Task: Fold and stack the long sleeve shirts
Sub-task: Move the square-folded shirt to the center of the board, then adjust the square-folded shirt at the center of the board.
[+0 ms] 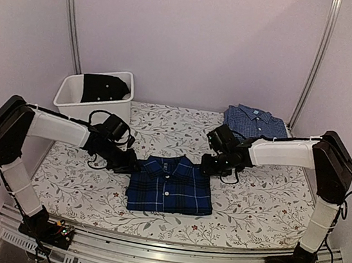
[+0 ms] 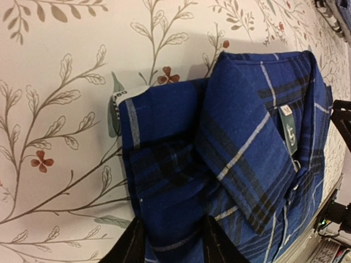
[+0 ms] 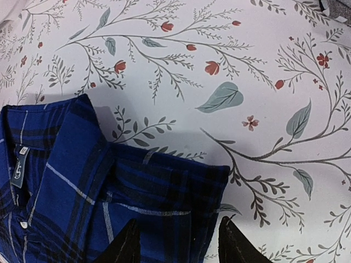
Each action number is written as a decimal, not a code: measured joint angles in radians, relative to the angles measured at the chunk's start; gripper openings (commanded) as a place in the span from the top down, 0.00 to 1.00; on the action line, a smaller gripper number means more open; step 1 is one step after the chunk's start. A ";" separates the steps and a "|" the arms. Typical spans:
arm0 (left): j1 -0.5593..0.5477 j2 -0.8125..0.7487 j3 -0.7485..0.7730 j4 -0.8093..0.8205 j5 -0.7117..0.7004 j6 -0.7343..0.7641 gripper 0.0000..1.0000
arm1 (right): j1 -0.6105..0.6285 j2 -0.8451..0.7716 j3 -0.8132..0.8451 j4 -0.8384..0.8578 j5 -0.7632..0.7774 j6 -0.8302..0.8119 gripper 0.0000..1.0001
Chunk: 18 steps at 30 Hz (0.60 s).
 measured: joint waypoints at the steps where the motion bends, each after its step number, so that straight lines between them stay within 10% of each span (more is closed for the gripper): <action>1: 0.000 0.005 0.003 0.003 0.000 -0.002 0.76 | -0.003 0.012 0.008 0.000 0.000 -0.005 0.53; 18: -0.001 0.015 0.067 0.011 0.024 0.028 1.00 | -0.006 0.064 0.070 0.015 -0.003 -0.046 0.84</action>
